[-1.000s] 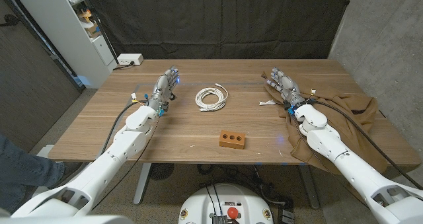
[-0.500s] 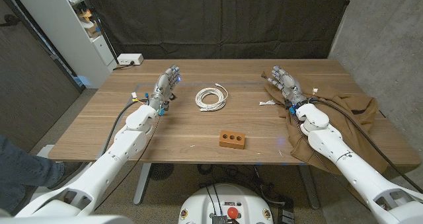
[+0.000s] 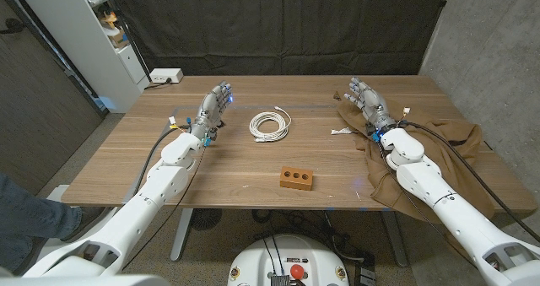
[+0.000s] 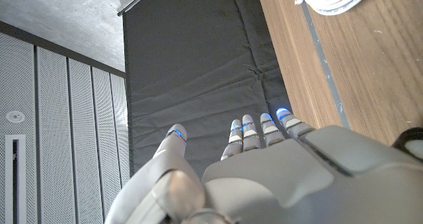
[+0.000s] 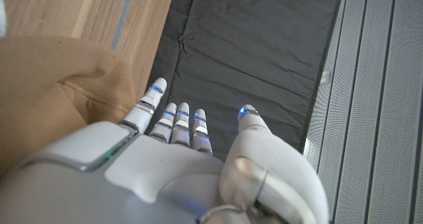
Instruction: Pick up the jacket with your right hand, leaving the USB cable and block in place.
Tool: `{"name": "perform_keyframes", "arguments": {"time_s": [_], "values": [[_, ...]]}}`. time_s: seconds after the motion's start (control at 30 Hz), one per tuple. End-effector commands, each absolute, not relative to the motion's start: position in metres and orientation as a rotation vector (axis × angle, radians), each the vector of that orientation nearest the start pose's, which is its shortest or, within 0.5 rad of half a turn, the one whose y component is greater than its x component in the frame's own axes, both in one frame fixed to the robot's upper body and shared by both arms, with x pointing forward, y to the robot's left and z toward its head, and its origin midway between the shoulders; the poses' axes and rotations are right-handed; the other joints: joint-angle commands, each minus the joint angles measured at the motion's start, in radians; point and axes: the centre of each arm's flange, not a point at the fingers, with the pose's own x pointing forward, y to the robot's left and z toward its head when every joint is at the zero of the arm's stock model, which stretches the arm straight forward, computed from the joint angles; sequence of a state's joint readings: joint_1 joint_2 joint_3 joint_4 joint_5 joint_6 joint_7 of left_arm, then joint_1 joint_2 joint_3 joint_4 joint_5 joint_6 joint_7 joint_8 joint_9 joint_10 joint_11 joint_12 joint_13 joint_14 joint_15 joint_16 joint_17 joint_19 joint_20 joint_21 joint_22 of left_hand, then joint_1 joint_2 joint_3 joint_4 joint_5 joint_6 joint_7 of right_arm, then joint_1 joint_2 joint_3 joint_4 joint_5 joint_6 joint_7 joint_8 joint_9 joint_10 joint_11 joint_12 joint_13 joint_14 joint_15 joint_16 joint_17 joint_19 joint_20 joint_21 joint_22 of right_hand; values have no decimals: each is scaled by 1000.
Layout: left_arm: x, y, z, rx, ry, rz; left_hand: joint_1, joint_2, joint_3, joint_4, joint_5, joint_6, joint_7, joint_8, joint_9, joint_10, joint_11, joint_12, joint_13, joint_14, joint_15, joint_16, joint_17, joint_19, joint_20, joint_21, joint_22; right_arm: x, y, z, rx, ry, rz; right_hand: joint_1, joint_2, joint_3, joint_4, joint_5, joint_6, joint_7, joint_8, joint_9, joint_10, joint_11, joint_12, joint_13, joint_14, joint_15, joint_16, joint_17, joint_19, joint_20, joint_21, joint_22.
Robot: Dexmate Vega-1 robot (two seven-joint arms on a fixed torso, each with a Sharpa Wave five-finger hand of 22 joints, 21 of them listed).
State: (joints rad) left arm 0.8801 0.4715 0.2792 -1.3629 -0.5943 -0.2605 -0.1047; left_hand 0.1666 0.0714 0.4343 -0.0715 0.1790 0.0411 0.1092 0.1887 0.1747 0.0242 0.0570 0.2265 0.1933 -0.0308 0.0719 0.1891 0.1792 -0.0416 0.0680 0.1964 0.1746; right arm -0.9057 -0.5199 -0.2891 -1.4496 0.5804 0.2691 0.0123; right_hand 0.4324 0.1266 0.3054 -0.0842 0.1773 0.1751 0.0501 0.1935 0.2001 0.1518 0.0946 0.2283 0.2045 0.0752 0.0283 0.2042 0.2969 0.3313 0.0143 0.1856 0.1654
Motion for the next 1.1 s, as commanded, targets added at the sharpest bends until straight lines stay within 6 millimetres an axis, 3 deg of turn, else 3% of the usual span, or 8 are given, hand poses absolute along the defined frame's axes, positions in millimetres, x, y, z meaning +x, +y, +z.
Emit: {"name": "perform_keyframes", "arguments": {"time_s": [0.03, 1.1], "values": [[639, 284, -16, -39, -631, -275, 7, 2, 6, -4, 2, 2, 3, 1, 3, 3, 6, -3, 1, -1, 9, 0, 2, -2, 10, 0, 5, 611, -287, 11, -19, -723, 214, 14, 4, 3, -4, 3, 7, -2, 5, -1, 7, 0, -6, 3, 4, -3, 3, 0, 7, -5, 7, 5], [632, 295, -3, 1, -649, -273, 8, 4, 7, -6, 2, 8, 1, 2, 3, 8, 6, -4, 1, 4, 10, 1, 2, -4, 12, 0, 5, 591, -286, 33, -63, -803, 226, 21, 6, 2, -12, 1, 15, -4, 8, -3, 22, -1, -5, 2, 14, -5, 7, -9, 14, -7, 8, 5]]}}
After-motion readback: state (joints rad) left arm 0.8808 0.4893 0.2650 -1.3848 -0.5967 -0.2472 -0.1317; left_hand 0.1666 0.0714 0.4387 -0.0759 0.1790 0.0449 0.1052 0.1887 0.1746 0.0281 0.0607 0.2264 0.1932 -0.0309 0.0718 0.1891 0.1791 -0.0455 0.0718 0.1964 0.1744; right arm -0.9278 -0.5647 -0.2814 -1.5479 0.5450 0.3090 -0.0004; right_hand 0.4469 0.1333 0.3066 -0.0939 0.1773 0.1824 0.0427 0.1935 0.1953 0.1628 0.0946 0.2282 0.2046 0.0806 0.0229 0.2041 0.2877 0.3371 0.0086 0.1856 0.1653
